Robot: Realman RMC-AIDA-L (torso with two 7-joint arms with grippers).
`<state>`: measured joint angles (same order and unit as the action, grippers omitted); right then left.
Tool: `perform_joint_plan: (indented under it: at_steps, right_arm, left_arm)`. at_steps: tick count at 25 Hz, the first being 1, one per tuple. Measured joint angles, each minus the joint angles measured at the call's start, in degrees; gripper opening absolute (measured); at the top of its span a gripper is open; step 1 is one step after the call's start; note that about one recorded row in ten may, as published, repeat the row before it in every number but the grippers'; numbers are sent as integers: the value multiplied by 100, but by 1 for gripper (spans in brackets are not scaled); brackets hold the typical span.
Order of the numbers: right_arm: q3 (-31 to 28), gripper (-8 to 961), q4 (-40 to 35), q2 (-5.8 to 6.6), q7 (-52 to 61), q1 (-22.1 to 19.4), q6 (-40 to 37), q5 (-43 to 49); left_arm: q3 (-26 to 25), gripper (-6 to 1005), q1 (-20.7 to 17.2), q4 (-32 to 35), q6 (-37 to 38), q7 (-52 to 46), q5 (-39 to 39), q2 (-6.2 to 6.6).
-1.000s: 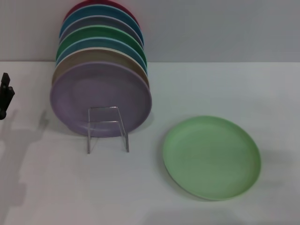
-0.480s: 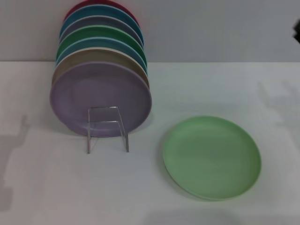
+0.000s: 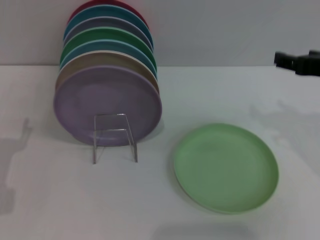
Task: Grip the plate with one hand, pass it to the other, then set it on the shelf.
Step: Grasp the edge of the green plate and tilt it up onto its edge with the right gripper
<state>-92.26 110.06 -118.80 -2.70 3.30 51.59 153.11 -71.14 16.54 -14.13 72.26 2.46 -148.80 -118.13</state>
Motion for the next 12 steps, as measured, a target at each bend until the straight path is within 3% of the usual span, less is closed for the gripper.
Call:
perform_joint_plan:
  at_steps: [3,12]
  right_arm:
    - [-398,798,26,-12,152,461,1498,-110]
    - [-615,798,-418,-16,355,942,2762,-72]
  left_arm:
    - [-50,812,48,-2,-95,-50,-1,0]
    - [-333,812,99,44,-371,-88,-16,-1]
